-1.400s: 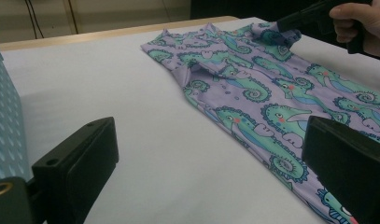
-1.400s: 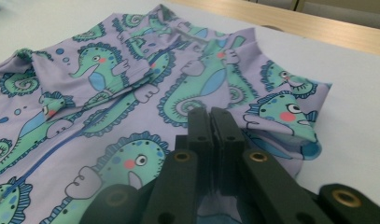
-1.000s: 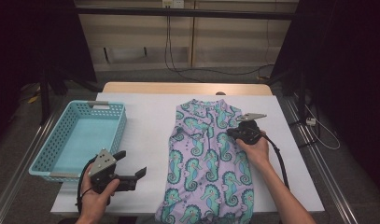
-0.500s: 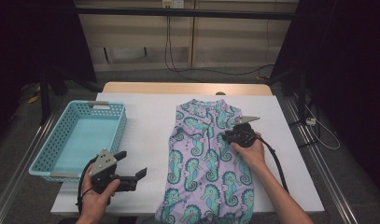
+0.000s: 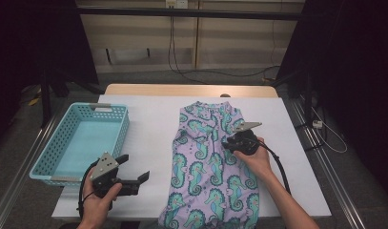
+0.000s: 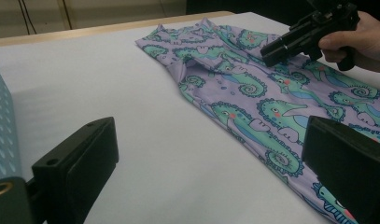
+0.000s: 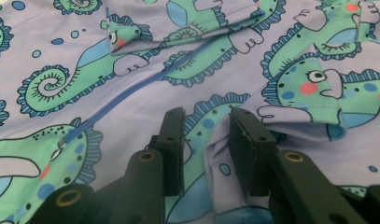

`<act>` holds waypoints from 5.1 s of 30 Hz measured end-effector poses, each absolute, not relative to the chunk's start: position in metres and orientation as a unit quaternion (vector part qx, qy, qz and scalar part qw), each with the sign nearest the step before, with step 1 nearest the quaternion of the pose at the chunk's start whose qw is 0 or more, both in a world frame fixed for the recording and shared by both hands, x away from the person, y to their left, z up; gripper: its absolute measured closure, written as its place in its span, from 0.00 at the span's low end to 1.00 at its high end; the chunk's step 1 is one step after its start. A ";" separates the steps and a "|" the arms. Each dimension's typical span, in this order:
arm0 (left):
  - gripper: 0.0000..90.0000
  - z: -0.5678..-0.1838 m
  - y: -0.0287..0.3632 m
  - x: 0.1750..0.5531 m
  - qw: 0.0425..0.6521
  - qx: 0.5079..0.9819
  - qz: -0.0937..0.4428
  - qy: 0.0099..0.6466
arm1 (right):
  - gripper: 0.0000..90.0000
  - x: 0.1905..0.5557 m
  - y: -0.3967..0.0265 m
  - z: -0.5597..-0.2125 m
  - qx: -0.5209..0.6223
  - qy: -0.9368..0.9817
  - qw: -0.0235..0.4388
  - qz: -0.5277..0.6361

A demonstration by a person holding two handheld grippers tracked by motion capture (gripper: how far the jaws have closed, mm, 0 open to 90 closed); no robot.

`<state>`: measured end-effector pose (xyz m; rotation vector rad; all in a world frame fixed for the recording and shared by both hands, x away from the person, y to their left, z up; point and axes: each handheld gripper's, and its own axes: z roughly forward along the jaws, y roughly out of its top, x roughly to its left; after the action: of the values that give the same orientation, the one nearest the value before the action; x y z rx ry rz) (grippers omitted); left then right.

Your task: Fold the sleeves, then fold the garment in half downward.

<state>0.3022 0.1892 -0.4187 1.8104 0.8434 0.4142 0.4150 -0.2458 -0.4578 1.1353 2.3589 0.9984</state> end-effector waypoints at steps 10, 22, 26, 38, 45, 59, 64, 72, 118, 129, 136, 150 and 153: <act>0.04 -0.419 0.189 0.303 0.523 0.758 0.172 0.349 | 0.68 0.408 -0.257 -0.437 0.405 0.812 0.172 0.384; 0.04 -0.420 0.184 0.306 0.518 0.763 0.169 0.347 | 0.70 0.444 -0.279 -0.448 0.465 0.786 0.177 0.366; 0.04 -0.420 0.186 0.306 0.519 0.762 0.170 0.348 | 0.70 0.451 -0.275 -0.456 0.477 0.783 0.166 0.363; 0.04 -0.420 0.186 0.306 0.520 0.761 0.169 0.348 | 1.00 0.455 -0.256 -0.447 0.455 0.789 0.157 0.383; 0.04 -0.420 0.186 0.305 0.520 0.762 0.170 0.347 | 1.00 0.466 -0.244 -0.436 0.460 0.768 0.164 0.415; 0.04 -0.420 0.189 0.305 0.522 0.758 0.170 0.352 | 0.81 0.486 -0.211 -0.439 0.449 0.773 0.161 0.419; 0.04 -0.420 0.188 0.305 0.523 0.759 0.170 0.348 | 0.72 0.480 -0.217 -0.433 0.448 0.765 0.174 0.429; 0.04 -0.420 0.187 0.305 0.522 0.760 0.169 0.349 | 0.69 0.469 -0.234 -0.432 0.452 0.763 0.178 0.427; 0.04 -0.428 0.113 0.335 0.508 0.784 0.164 0.317 | 0.25 0.348 -0.290 -0.432 0.453 0.754 0.185 0.438; 0.04 -0.434 0.109 0.328 0.494 0.796 0.163 0.309 | 0.17 0.309 -0.301 -0.435 0.480 0.744 0.181 0.428; 0.05 -0.437 0.106 0.325 0.476 0.811 0.156 0.301 | 0.21 0.292 -0.307 -0.436 0.485 0.752 0.172 0.412; 0.08 -0.451 0.100 0.328 0.411 0.856 0.095 0.299 | 0.39 0.293 -0.301 -0.445 0.477 0.782 0.140 0.376; 0.13 -0.453 0.096 0.326 0.395 0.864 0.106 0.296 | 0.44 0.293 -0.301 -0.447 0.472 0.790 0.140 0.366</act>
<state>0.3256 0.0965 -0.4530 2.1902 0.7498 0.2684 0.2931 -0.3011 -0.4467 1.3628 2.2816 1.0560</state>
